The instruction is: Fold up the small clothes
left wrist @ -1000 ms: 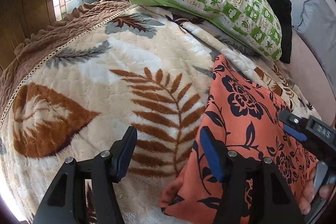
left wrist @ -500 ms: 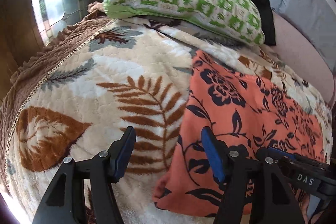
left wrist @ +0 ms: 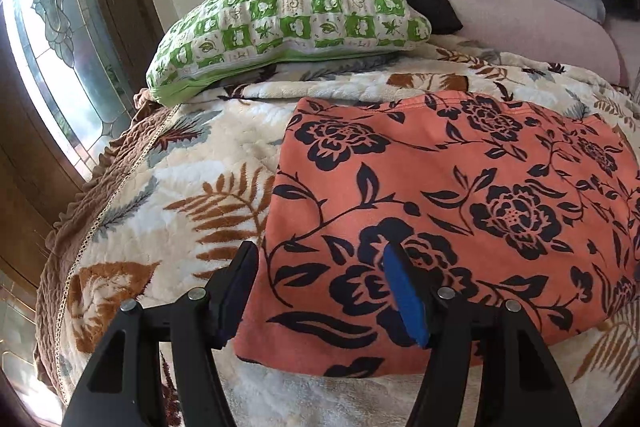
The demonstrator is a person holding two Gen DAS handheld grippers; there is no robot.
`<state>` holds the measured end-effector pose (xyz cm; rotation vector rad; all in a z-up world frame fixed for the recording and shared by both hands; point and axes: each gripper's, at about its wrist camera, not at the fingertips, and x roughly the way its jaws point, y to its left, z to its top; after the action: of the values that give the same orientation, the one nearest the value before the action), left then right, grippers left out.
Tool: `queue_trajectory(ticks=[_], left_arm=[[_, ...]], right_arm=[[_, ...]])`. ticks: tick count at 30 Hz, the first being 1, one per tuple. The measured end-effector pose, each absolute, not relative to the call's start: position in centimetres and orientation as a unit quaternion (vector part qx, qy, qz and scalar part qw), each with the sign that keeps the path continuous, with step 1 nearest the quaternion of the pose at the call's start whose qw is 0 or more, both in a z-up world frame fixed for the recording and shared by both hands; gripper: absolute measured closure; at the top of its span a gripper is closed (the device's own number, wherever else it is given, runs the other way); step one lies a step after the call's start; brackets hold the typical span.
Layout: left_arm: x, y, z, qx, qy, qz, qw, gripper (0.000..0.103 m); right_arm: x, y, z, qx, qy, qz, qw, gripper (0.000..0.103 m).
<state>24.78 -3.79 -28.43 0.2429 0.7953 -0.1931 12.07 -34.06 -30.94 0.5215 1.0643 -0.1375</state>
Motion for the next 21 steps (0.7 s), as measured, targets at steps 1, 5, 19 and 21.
queue_trajectory(ticks=[1, 5, 19, 21], left_arm=[[24.6, -3.8, -28.2, 0.109, 0.388, -0.098, 0.910, 0.037], [23.9, -4.2, -27.1, 0.082, 0.380, -0.111, 0.914, 0.037], [24.2, -6.8, -26.2, 0.073, 0.369, -0.136, 0.917, 0.037], [24.2, -6.9, -26.2, 0.075, 0.369, -0.137, 0.916, 0.037]], right_arm=[[11.7, -34.0, -30.5, 0.243, 0.499, -0.066, 0.829, 0.067], [9.4, -34.9, -28.6, 0.253, 0.448, -0.080, 0.853, 0.067], [10.0, -40.3, -31.1, 0.292, 0.410, -0.150, 0.851, 0.066], [9.8, -39.9, -31.1, 0.276, 0.406, -0.149, 0.858, 0.066]])
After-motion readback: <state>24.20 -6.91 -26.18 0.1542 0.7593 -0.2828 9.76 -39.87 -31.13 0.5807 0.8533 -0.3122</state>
